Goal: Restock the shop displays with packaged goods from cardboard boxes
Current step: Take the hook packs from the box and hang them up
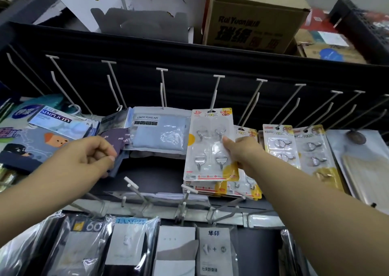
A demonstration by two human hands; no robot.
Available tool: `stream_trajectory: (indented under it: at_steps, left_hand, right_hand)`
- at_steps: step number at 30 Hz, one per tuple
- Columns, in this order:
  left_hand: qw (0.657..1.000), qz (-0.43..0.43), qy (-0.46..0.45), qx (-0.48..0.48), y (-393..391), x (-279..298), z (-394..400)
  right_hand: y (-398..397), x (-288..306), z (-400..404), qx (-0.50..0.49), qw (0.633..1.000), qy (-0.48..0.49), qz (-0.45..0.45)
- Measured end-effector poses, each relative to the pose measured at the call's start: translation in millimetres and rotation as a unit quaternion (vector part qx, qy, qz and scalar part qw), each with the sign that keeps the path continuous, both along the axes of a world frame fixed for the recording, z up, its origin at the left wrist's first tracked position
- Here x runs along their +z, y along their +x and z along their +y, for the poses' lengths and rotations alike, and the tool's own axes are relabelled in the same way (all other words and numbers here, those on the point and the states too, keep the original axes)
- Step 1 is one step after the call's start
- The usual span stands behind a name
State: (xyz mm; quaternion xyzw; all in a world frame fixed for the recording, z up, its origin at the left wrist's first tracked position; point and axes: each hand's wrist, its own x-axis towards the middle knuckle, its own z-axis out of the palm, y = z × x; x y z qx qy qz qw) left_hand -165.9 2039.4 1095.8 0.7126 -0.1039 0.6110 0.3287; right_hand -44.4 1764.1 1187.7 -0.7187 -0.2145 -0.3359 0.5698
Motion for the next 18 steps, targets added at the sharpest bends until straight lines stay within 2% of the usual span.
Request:
stream_trajectory:
  at_steps: [6, 11, 15, 18]
  left_hand:
    - [0.999, -0.017, 0.005, -0.048, -6.1, -15.8, 7.8]
    - [1.000, 0.001, 0.004, -0.020, -4.9, -29.6, 18.7]
    - [1.000, 0.005, -0.004, -0.027, -7.3, -37.7, 21.2]
    - [0.998, -0.003, 0.018, -0.060, -8.9, -44.0, 11.6]
  right_hand:
    - [26.0, 1.2, 2.3, -0.053, 0.998, -0.028, 0.018]
    - [30.2, -4.4, 2.1, -0.091, 0.995, -0.039, 0.027]
    - [17.4, -15.7, -2.0, -0.145, 0.986, -0.081, -0.022]
    - [-1.5, -21.5, -11.2, -0.140, 0.984, -0.055, -0.100]
